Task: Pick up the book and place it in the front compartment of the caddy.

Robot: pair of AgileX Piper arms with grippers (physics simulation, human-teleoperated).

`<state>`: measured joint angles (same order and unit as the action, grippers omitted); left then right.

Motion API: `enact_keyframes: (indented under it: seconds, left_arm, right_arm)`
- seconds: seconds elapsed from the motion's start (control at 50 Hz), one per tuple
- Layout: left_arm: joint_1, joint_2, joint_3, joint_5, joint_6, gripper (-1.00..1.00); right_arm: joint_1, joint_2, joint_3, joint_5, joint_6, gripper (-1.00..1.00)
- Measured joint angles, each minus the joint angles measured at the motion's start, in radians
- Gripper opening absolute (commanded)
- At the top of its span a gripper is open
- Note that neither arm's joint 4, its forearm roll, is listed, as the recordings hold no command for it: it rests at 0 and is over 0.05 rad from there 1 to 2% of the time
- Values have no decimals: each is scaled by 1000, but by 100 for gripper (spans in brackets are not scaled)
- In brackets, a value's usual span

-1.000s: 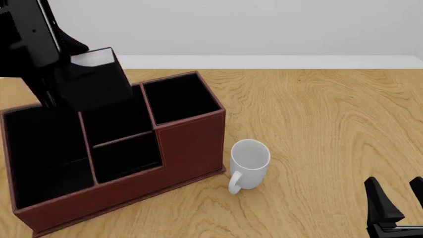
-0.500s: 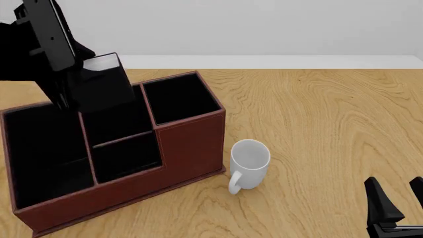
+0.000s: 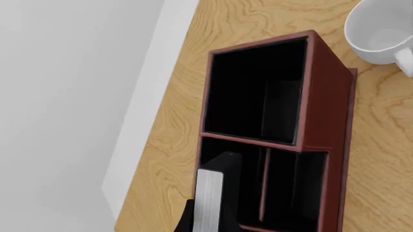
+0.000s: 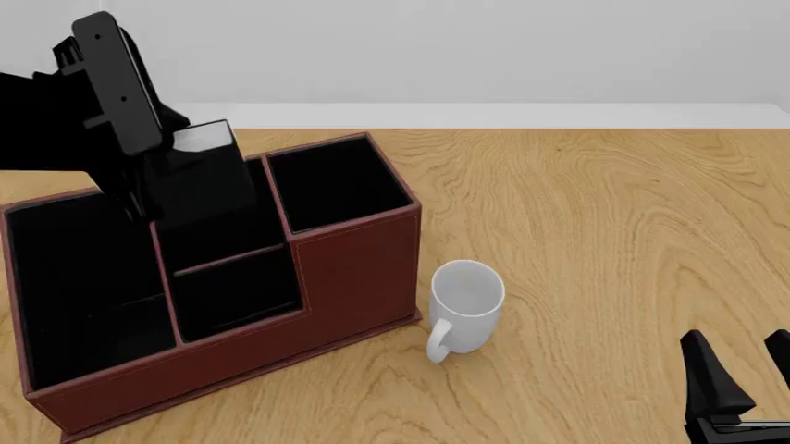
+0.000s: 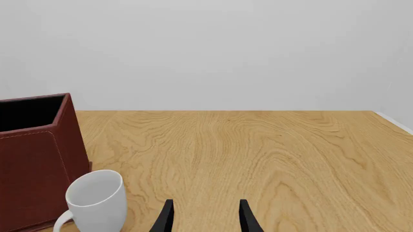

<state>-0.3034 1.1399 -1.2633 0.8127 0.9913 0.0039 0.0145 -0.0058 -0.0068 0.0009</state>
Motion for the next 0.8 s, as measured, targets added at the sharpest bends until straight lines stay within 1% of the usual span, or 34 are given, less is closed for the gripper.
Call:
enact_keyframes:
  seconds: [0.34, 0.8]
  left_arm:
    - [-9, 1, 60, -43, -5, -100]
    - [-1, 12, 137, -123, 4, -100]
  right_arm:
    - [0, 0, 0, 0, 0, 100]
    - [0, 0, 0, 0, 0, 100]
